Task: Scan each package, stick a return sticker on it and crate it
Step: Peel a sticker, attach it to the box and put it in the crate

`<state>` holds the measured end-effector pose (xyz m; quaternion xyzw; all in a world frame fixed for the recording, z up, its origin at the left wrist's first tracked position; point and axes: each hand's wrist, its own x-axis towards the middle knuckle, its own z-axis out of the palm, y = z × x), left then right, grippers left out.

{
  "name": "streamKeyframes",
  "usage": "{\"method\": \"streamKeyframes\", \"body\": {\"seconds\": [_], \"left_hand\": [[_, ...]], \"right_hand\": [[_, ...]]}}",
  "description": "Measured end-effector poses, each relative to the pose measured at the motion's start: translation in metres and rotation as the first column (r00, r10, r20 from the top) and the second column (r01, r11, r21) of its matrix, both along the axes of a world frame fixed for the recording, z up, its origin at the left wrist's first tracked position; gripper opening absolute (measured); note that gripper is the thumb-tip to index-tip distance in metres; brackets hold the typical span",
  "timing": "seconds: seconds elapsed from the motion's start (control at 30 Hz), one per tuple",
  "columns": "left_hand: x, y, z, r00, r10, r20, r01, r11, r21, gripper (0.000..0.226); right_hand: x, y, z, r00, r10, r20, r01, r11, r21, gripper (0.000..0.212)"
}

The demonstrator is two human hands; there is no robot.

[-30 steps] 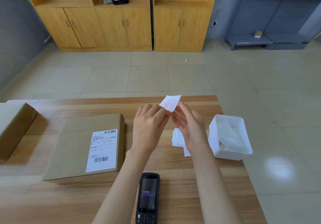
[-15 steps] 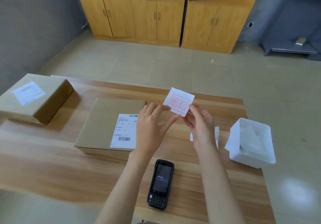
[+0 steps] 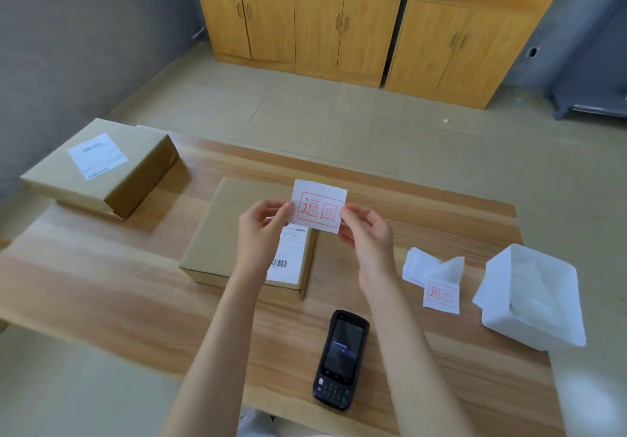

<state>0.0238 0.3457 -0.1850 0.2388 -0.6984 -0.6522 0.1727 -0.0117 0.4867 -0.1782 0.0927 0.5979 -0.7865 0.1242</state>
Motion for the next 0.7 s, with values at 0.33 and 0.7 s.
{"method": "streamKeyframes", "body": {"seconds": [0.33,0.7], "left_hand": [[0.007,-0.091,-0.031,0.969,-0.098,0.225,0.152,0.96,-0.236,0.013],[0.024,-0.174,-0.086,0.878,-0.118,0.464,0.323,0.862,-0.391,0.01]], "right_hand": [[0.007,-0.083,-0.047,0.994,-0.079,-0.068,0.097,0.945,0.313,0.018],[0.035,-0.169,-0.102,0.996,-0.089,-0.019,0.084,0.824,0.561,0.009]]}}
